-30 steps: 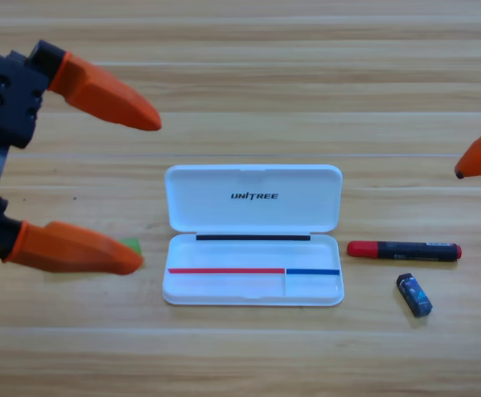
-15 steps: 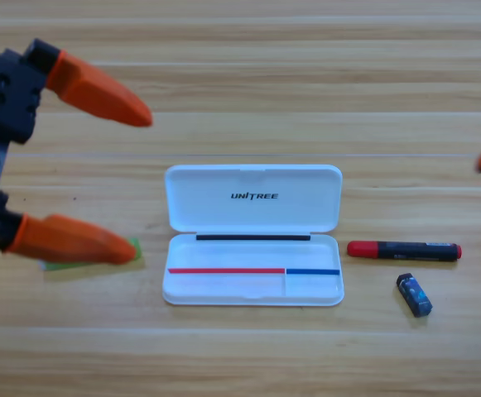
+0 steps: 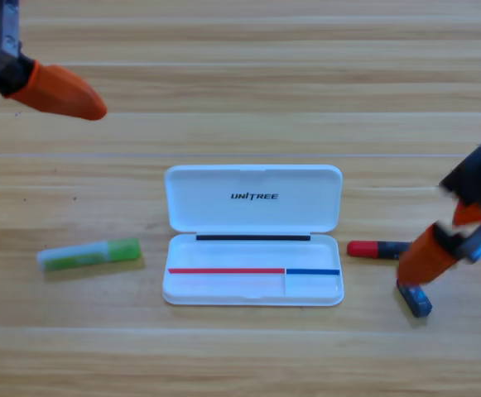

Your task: Clean up eraser and pencils

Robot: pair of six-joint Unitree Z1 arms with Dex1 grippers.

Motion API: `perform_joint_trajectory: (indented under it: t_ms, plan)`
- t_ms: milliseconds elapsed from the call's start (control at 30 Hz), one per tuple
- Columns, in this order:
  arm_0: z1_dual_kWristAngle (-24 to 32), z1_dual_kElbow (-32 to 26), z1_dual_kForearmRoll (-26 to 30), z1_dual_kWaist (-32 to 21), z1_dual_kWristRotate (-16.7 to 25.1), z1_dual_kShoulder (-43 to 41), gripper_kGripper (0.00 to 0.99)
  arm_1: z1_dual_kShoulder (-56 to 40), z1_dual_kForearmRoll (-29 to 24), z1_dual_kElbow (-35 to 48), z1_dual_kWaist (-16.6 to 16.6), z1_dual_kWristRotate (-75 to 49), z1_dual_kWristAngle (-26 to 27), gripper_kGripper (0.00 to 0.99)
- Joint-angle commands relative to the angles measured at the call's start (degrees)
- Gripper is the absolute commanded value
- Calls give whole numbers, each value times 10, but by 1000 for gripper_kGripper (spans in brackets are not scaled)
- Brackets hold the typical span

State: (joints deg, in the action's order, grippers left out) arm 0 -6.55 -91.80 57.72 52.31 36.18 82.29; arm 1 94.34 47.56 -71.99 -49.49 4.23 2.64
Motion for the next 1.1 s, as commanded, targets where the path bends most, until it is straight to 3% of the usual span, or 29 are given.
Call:
perform_joint_trajectory:
  t_ms: [33, 400, 867, 933, 1033, 1100]
  plan:
    - [-20, 14, 20, -38, 25, 40, 962, 130, 3, -15, 22, 33, 11, 943]
    - [-16, 72, 11, -75, 34, 73, 962, 197, -20, -9, 53, 47, -24, 864]
    - [-40, 169, -70, -121, 46, 152, 960, 231, -33, 4, 63, 48, -19, 750]
    - [-42, 182, -82, -122, 49, 167, 960, 236, -34, 4, 63, 46, -16, 618]
    - [-42, 200, -96, -122, 50, 187, 960, 241, -37, 5, 63, 45, -13, 586]
    - [-42, 217, -114, -122, 50, 197, 960, 246, -38, 6, 63, 43, -11, 514]
